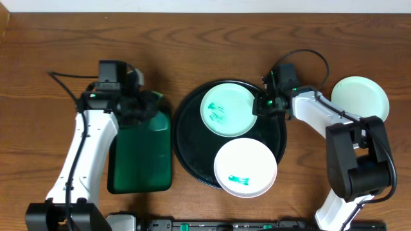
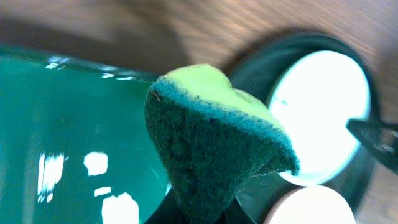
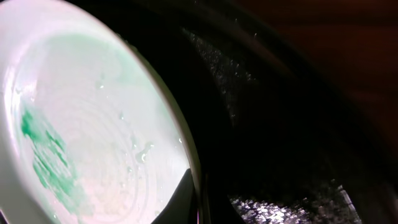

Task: Clean dirty plates on tray and stack at the side
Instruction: 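Drag the gripped plate toward the tray center with the right gripper, then bring the sponge in the left gripper onto the held plate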

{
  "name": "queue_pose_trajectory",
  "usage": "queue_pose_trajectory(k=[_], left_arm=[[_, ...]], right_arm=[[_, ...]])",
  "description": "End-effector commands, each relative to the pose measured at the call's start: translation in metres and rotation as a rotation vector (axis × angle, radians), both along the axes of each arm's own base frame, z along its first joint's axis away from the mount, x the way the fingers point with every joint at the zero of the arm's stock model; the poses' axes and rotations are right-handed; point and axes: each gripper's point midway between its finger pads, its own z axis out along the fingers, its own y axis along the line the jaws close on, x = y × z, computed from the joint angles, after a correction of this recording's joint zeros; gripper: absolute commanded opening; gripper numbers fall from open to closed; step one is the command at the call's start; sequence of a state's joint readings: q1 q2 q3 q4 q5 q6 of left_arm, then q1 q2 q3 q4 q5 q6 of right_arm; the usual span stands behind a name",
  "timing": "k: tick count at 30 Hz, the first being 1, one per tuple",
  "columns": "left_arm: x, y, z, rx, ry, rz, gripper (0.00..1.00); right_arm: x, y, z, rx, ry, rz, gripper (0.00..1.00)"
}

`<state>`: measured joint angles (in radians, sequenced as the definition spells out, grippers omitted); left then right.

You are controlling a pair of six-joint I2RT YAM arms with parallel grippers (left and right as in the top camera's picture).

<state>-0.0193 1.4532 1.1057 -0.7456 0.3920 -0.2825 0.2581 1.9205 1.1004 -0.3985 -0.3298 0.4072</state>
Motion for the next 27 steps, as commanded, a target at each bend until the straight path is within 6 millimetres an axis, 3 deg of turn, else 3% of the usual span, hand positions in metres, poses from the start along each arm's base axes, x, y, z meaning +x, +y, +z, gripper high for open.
queue_pose_trajectory(k=[1,6,13,17,22,27], left_arm=[[0.0,-0.051,0.013,-0.107,-0.052,-0.159,0.07],[0.004,-0.106,0.005,-0.142,-0.065,-0.237,0.07],[0.016,-0.153,-0.034,-0.194,-0.011,-0.249,0.07],[0.029,-0.188,-0.041,-0.331,-0.021,-0.269,0.07],[0.053,-0.203,-0.054,-0.442,0.022,-0.118,0.07],[0.055,-0.204,-0.083,-0.431,0.059,-0.106,0.07]], right_arm=[[-0.034,0.021,-0.029,-0.004,0.109,0.077,0.01],[-0.039,0.026,-0.03,-0.007,0.12,0.093,0.01],[-0.043,0.025,-0.031,-0.011,0.139,0.088,0.01],[-0.044,0.025,-0.031,-0.012,0.141,0.088,0.01],[-0.044,0.025,-0.031,-0.012,0.144,0.088,0.01],[-0.047,0.026,-0.031,-0.008,0.154,0.09,0.01]])
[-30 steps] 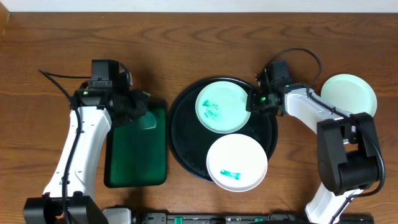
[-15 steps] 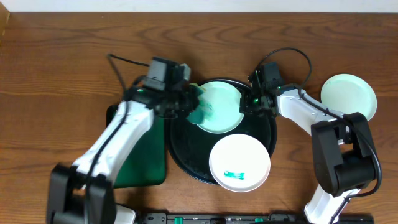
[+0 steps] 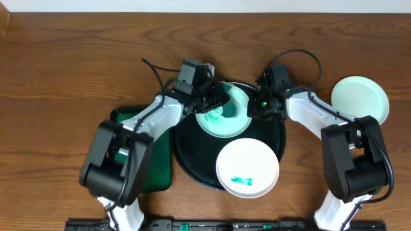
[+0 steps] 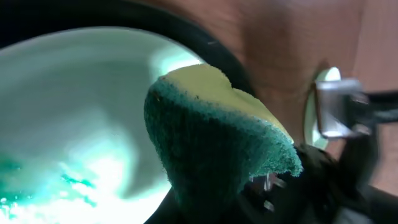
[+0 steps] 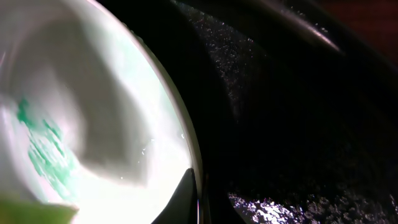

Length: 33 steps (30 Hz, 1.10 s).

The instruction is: Clean dirty plates on tray and stack at the side

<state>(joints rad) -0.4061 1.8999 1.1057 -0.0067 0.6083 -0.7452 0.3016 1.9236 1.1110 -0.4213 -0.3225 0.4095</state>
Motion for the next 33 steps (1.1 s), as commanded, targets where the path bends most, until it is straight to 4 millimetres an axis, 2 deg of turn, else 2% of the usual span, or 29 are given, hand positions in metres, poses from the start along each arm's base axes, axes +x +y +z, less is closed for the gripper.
queue_pose_trajectory(k=[1,6,9,13,16,19,23,26,27,29,30,33], left_arm=[[-0.003,-0.003,-0.018,-0.007,0.053,-0.01,0.07],[-0.009,0.004,-0.051,0.081,0.036,-0.085,0.08],[-0.017,0.037,-0.078,0.27,0.106,-0.004,0.07],[-0.036,0.084,-0.1,0.531,0.177,0.03,0.07],[-0.05,0.117,-0.106,0.713,0.223,0.037,0.07],[-0.053,0.142,-0.102,0.853,0.234,0.055,0.07],[-0.051,0.164,-0.092,0.986,0.227,0.071,0.07],[-0.048,0.164,-0.086,0.995,0.226,0.074,0.07],[-0.048,0.156,-0.086,0.954,0.236,0.058,0.07],[-0.05,0.122,-0.086,0.781,0.24,-0.047,0.07],[-0.05,0.098,-0.084,0.657,0.233,-0.101,0.07],[-0.048,0.044,-0.068,0.355,0.224,-0.164,0.07]], right_arm=[[-0.039,0.011,-0.031,0.004,0.142,0.051,0.01],[-0.041,0.011,-0.031,0.005,0.15,0.052,0.01],[-0.043,0.01,-0.031,0.001,0.162,0.052,0.01],[-0.045,0.01,-0.032,-0.003,0.168,0.052,0.01],[-0.044,0.01,-0.032,-0.002,0.167,0.052,0.01],[-0.045,0.01,-0.032,-0.002,0.168,0.051,0.01],[-0.045,0.01,-0.032,-0.003,0.168,0.051,0.01],[-0.045,0.01,-0.032,-0.003,0.168,0.051,0.01],[-0.045,0.01,-0.032,-0.003,0.168,0.051,0.01],[-0.045,0.01,-0.032,-0.003,0.167,0.051,0.01],[-0.044,0.009,-0.032,-0.006,0.167,0.05,0.01],[-0.044,0.009,-0.032,-0.006,0.166,0.05,0.01]])
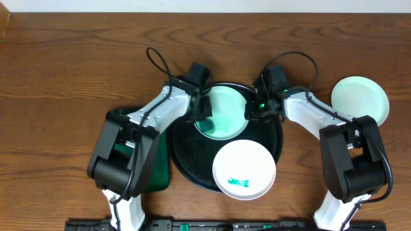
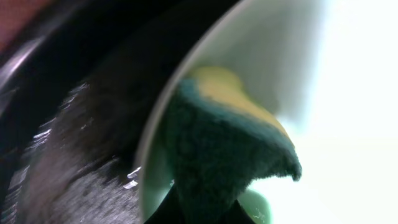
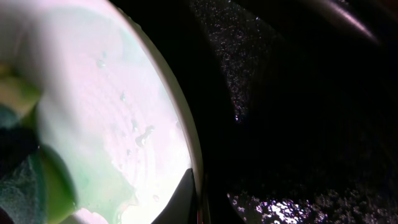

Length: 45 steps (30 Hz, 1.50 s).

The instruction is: Clean dirty plates on tray and stack at the side

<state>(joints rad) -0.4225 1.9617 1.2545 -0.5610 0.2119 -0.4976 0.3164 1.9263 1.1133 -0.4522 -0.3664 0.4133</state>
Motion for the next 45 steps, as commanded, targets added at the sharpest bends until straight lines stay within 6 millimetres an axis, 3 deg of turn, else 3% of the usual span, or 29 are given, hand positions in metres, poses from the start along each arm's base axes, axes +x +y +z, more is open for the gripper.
queue_pose_trajectory(k=[1,6,10,15,22,29,33,39,45], left_arm=[[-0.012,-0.046,-0.007,-0.292,0.097,-0.065,0.07],[-0.002,-0.085,0.014,-0.471,0.078,-0.037,0.07],[-0.001,-0.1,0.02,-0.504,0.064,-0.027,0.07],[0.006,-0.105,0.021,-0.51,0.038,-0.007,0.07],[0.03,-0.058,-0.008,-0.353,0.0,0.127,0.07],[0.026,-0.025,-0.049,-0.309,0.106,0.192,0.07],[0.027,0.004,-0.054,-0.208,0.099,0.233,0.07],[0.012,0.075,-0.058,0.137,0.126,0.3,0.07],[-0.007,0.1,-0.053,0.279,0.19,0.288,0.07]], right_arm=[[-0.033,-0.001,-0.032,-0.037,0.122,0.027,0.01],[-0.033,-0.001,-0.032,-0.038,0.122,0.028,0.01],[-0.033,-0.001,-0.032,-0.038,0.125,0.028,0.01],[-0.035,-0.002,-0.032,-0.041,0.132,0.027,0.01],[-0.043,-0.004,-0.033,-0.052,0.164,0.027,0.01],[-0.043,-0.004,-0.033,-0.052,0.165,0.027,0.01],[-0.043,-0.004,-0.033,-0.052,0.165,0.027,0.01],[-0.042,-0.004,-0.033,-0.052,0.164,0.027,0.01],[-0.042,-0.005,-0.034,-0.059,0.161,0.025,0.01]])
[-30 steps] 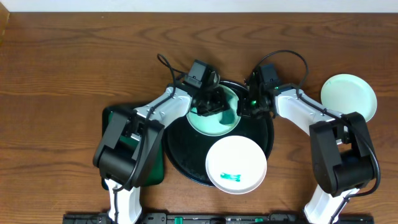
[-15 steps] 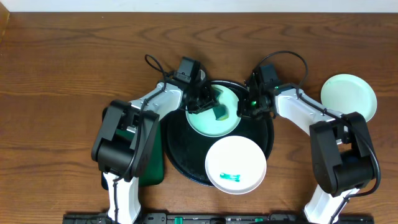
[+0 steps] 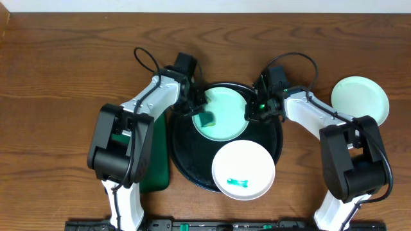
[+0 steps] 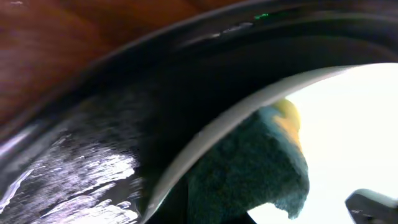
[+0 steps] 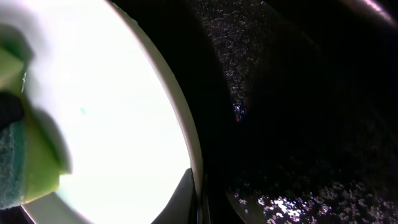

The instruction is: Clean dirty plates on tray and stack at the side

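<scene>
A pale green plate [image 3: 225,113] lies at the back of the round black tray [image 3: 186,154]. My left gripper [image 3: 198,108] is shut on a green and yellow sponge [image 3: 206,119], which presses on the plate's left part; the sponge [image 4: 261,168] fills the left wrist view. My right gripper [image 3: 252,110] is shut on the plate's right rim [image 5: 186,143], one finger over the rim and one under. The plate's face looks clean in the overhead view. A white plate [image 3: 243,169] with a green smear sits at the tray's front.
A second pale green plate [image 3: 359,100] lies on the wooden table at the far right. A dark green basin [image 3: 154,154] stands left of the tray, partly under my left arm. Cables loop above both wrists.
My left gripper has shifted a little left and back, with the sponge now on the plate's left-centre. The green stain on the plate no longer shows. My right gripper holds the rim as before.
At first my left gripper held the sponge over the green basin while my right gripper held the stained plate's rim. Then the sponge was over the plate, then pressed on its left side. Now the plate's green marks are gone.
</scene>
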{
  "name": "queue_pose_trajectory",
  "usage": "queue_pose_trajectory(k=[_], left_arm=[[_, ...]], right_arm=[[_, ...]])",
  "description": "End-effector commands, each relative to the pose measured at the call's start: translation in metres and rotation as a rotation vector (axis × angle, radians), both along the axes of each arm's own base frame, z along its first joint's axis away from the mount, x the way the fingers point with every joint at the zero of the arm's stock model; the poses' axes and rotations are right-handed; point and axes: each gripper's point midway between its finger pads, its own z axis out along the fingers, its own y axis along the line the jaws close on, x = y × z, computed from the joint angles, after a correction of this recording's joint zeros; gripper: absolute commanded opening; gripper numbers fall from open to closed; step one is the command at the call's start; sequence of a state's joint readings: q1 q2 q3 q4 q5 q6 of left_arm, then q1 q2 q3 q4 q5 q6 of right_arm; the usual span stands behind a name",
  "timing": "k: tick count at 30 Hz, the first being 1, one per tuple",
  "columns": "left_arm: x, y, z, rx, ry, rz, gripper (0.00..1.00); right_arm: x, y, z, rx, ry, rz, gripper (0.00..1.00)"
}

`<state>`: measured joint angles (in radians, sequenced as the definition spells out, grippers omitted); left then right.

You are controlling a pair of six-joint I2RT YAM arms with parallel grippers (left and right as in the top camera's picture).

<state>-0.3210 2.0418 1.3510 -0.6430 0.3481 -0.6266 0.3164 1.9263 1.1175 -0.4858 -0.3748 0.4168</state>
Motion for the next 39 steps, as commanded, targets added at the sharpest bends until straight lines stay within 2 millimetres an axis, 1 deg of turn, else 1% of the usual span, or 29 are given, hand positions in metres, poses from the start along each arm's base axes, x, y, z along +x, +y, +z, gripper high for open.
queue_pose_trajectory(k=[1,4,7,10,11,13,15,17,20,24,27,31,33,35,39], left_arm=[[-0.026,0.088,-0.049,0.394,0.107,0.056,0.07],[-0.037,0.09,-0.048,0.403,0.151,0.036,0.07],[-0.047,0.082,-0.048,0.363,0.184,-0.045,0.07],[-0.055,0.056,-0.046,0.229,0.199,-0.145,0.07],[-0.059,0.032,-0.043,0.109,0.197,-0.209,0.07],[-0.062,0.005,-0.036,-0.031,0.189,-0.26,0.07],[-0.063,-0.018,-0.03,-0.132,0.174,-0.29,0.07],[-0.063,-0.036,-0.025,-0.195,0.155,-0.315,0.07],[-0.065,-0.057,-0.021,-0.248,0.129,-0.351,0.07],[-0.066,-0.073,-0.021,-0.259,0.11,-0.364,0.07],[-0.065,-0.088,-0.016,-0.307,0.09,-0.372,0.07],[-0.052,-0.096,-0.015,-0.325,0.04,-0.353,0.07],[-0.042,-0.096,-0.014,-0.326,0.003,-0.339,0.07],[-0.03,-0.091,-0.016,-0.303,-0.023,-0.298,0.07],[0.0,-0.066,-0.023,-0.207,-0.103,-0.216,0.07]], right_arm=[[-0.036,-0.005,-0.033,-0.057,0.13,0.027,0.01],[-0.036,-0.005,-0.033,-0.057,0.129,0.027,0.01],[-0.035,-0.005,-0.033,-0.057,0.129,0.027,0.01],[-0.035,-0.005,-0.033,-0.056,0.126,0.027,0.01],[-0.035,-0.004,-0.033,-0.056,0.125,0.027,0.01],[-0.034,-0.004,-0.033,-0.055,0.123,0.027,0.01],[-0.034,-0.004,-0.033,-0.055,0.123,0.027,0.01],[-0.034,-0.004,-0.033,-0.055,0.123,0.027,0.01],[-0.034,-0.004,-0.033,-0.056,0.123,0.027,0.01],[-0.034,-0.004,-0.033,-0.056,0.125,0.027,0.01],[-0.035,-0.005,-0.033,-0.056,0.126,0.027,0.01],[-0.035,-0.004,-0.033,-0.056,0.126,0.026,0.01],[-0.035,-0.005,-0.033,-0.056,0.128,0.027,0.01],[-0.036,-0.005,-0.033,-0.058,0.131,0.027,0.01],[-0.037,-0.005,-0.033,-0.059,0.136,0.027,0.01]])
